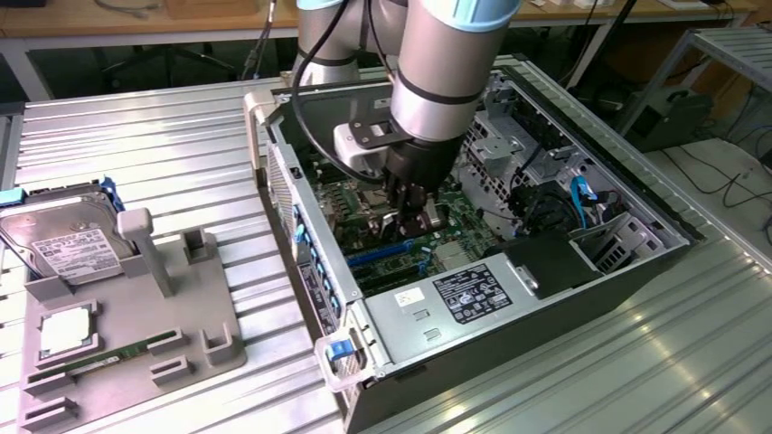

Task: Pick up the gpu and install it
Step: 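Insert the gpu into the slot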

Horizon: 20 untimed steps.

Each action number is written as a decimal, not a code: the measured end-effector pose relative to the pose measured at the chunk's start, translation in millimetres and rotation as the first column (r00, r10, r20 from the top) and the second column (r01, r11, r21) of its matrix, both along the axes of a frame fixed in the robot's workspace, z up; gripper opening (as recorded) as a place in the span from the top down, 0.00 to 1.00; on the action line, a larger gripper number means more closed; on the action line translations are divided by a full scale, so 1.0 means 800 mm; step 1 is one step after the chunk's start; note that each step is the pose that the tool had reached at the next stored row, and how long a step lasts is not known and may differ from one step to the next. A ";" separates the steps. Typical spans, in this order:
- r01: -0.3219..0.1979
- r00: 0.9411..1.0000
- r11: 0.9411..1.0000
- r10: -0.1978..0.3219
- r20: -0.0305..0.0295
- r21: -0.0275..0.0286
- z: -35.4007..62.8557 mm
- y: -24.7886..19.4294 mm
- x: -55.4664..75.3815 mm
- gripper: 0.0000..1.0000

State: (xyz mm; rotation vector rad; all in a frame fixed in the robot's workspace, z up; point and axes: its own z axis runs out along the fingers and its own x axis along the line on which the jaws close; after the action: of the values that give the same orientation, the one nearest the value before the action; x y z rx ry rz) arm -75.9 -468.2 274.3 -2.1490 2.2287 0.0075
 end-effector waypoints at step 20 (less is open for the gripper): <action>0.007 1.000 1.000 -0.007 -0.004 0.000 -0.014 0.0023 -0.002 0.72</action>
State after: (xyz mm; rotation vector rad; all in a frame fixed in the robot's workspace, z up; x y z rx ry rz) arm -77.3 -466.4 263.3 -2.1426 2.2388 0.0112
